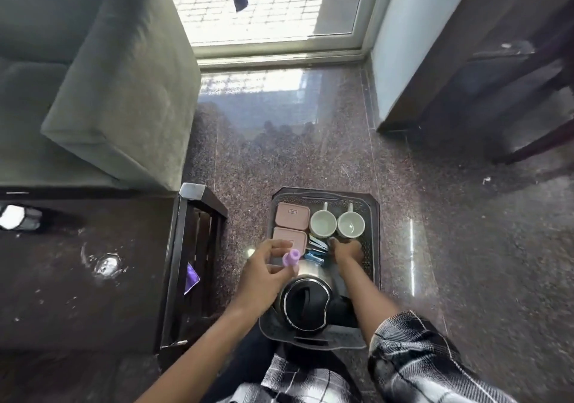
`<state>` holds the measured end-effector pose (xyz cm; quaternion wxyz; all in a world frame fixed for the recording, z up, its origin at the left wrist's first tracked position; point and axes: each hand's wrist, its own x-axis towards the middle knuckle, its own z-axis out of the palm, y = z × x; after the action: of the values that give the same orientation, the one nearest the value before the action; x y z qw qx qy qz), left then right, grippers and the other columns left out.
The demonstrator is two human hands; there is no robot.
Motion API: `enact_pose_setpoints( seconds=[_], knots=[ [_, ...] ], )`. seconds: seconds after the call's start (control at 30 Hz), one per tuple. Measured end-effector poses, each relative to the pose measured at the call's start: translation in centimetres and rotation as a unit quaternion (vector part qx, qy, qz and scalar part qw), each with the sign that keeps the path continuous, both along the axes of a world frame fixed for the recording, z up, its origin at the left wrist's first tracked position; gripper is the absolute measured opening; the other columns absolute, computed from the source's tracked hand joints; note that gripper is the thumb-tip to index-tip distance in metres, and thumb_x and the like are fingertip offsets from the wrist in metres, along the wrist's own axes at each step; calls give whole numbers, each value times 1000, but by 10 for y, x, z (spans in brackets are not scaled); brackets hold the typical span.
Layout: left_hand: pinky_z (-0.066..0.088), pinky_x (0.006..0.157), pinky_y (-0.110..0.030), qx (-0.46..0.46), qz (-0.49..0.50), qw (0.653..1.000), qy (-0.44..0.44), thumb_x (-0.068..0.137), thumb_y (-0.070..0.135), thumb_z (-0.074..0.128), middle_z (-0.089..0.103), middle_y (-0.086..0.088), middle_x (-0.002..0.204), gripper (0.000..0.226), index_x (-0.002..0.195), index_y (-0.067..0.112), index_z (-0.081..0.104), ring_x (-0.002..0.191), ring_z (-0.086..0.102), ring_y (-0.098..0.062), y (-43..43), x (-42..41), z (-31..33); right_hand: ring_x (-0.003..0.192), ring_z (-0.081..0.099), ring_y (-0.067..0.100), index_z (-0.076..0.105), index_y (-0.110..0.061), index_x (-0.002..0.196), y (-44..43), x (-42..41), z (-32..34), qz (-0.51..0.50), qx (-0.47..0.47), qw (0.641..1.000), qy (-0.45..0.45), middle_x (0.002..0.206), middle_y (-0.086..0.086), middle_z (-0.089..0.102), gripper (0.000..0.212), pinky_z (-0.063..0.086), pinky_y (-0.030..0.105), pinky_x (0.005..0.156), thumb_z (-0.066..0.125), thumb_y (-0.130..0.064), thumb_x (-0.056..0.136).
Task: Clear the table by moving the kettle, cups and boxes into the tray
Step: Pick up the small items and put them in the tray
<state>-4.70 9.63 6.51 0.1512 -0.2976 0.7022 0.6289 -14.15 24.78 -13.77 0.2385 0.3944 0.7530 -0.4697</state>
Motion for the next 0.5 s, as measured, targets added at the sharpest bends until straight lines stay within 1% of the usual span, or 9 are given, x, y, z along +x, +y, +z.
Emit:
enact_pose_setpoints(
  seconds=[0.07, 0.1, 0.17, 0.2, 0.23, 0.3, 0.4, 0.43, 0.5],
  knots=[
    [48, 68, -21, -9, -2, 1000, -6, 77, 17, 75, 67, 7, 96, 23, 93, 28, 61, 82, 66, -13, 2, 2, -3, 87, 68, 31, 70, 5, 95, -1, 1, 10, -12, -27, 1000, -3, 95, 21, 71, 29, 47, 34, 67, 75, -14, 75],
    [47, 67, -19, -12, -7, 1000, -9, 77, 18, 75, 68, 7, 95, 22, 91, 28, 61, 81, 67, -12, 3, 3, -5, 79, 68, 29, 70, 4, 92, -1, 1, 16, -33, -48, 998, -5, 90, 18, 71, 25, 50, 32, 62, 75, -11, 73],
    [48, 68, -18, -15, -14, 1000, -15, 76, 15, 75, 69, 4, 96, 23, 89, 28, 61, 83, 67, -13, 6, 2, -9, 53, 60, 20, 66, -2, 76, 2, 0, 29, -119, -85, 989, -14, 74, 12, 65, 2, 47, 20, 41, 68, -1, 75],
    [48, 69, -18, -20, -21, 999, -17, 76, 13, 75, 69, 3, 96, 24, 89, 28, 61, 82, 67, -13, 7, 1, -9, 42, 55, 15, 60, -4, 69, 5, 2, 42, -153, -114, 982, -15, 64, 10, 61, 12, 43, 16, 33, 62, 5, 78],
    [49, 69, -18, -26, -33, 999, -18, 76, 11, 75, 68, 2, 96, 25, 89, 28, 61, 80, 67, -12, 8, 0, -11, 35, 52, 12, 56, -5, 66, 6, 6, 61, -152, -151, 977, -15, 56, 9, 59, 18, 41, 15, 31, 57, 8, 79],
    [48, 68, -17, -39, -64, 997, -18, 77, 10, 74, 67, 5, 90, 26, 88, 30, 62, 73, 65, -6, 11, -4, -13, 36, 52, 10, 60, -3, 73, 7, 17, 109, -75, -231, 970, 3, 52, 6, 58, 18, 44, 18, 39, 50, 9, 83],
    [44, 61, -11, -68, -115, 991, -14, 78, 15, 73, 64, 15, 82, 22, 86, 32, 61, 68, 63, 1, 17, -10, -13, 50, 58, 14, 65, -3, 87, 8, 43, 170, 75, -339, 937, 30, 64, 9, 63, 22, 48, 26, 52, 48, 10, 82],
    [43, 60, -11, -79, -126, 989, -10, 77, 20, 74, 66, 15, 82, 20, 85, 33, 61, 71, 64, 0, 18, -11, -13, 51, 58, 14, 66, -4, 88, 9, 50, 180, 91, -356, 929, 35, 64, 9, 64, 21, 49, 26, 51, 51, 10, 83],
    [44, 60, -13, -113, -150, 982, -5, 76, 30, 75, 69, 12, 82, 15, 86, 33, 64, 75, 67, -7, 22, -13, -14, 49, 58, 12, 66, -5, 88, 11, 60, 189, 86, -341, 935, 56, 63, 7, 65, 15, 51, 22, 49, 58, 8, 83]
  ],
)
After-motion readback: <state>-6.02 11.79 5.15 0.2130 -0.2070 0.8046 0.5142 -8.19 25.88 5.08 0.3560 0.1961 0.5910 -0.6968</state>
